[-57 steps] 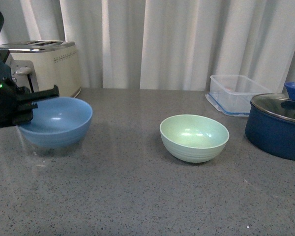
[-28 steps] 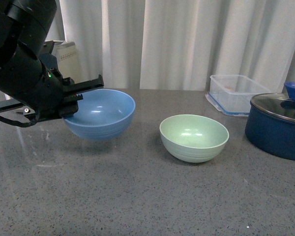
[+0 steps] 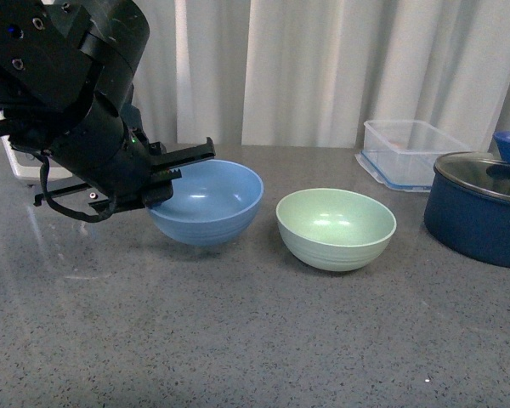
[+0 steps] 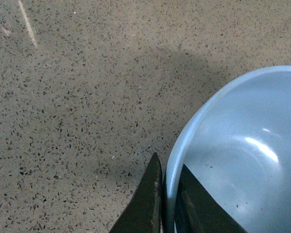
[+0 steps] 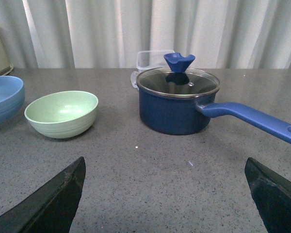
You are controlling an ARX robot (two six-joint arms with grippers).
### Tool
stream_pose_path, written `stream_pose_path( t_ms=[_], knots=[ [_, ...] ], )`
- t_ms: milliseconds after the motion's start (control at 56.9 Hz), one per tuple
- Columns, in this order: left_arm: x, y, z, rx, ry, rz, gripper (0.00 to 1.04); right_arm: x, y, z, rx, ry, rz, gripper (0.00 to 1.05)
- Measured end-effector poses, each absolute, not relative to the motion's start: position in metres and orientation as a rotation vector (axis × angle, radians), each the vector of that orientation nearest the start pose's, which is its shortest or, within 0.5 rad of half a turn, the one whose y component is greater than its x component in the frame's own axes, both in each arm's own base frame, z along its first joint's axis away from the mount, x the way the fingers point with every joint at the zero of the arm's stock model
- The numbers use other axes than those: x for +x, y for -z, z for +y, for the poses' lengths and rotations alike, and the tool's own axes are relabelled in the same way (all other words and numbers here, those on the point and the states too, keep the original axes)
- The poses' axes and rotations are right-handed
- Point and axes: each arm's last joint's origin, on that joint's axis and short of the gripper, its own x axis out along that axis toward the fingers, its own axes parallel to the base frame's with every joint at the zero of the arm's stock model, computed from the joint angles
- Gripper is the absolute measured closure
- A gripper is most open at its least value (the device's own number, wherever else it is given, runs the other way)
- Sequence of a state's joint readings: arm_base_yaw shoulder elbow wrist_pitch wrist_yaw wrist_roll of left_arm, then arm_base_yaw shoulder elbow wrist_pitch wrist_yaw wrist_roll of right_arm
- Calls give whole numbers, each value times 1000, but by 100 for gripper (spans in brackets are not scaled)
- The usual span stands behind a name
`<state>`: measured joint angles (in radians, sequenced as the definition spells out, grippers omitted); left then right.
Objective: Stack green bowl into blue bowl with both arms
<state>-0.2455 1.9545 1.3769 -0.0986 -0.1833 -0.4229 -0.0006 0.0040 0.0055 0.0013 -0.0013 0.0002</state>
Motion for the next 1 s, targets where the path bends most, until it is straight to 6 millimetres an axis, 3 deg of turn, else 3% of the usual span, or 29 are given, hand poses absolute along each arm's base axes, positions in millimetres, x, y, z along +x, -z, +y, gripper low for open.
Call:
stream_pose_path(
  t_ms=[773, 1001],
  knots=[
    [420, -186, -101, -257, -93, 708, 100, 98, -165, 0, 0, -1, -3, 10],
    [417, -180, -101, -279, -77, 740, 69, 98, -165, 0, 0, -1, -3, 10]
  ],
)
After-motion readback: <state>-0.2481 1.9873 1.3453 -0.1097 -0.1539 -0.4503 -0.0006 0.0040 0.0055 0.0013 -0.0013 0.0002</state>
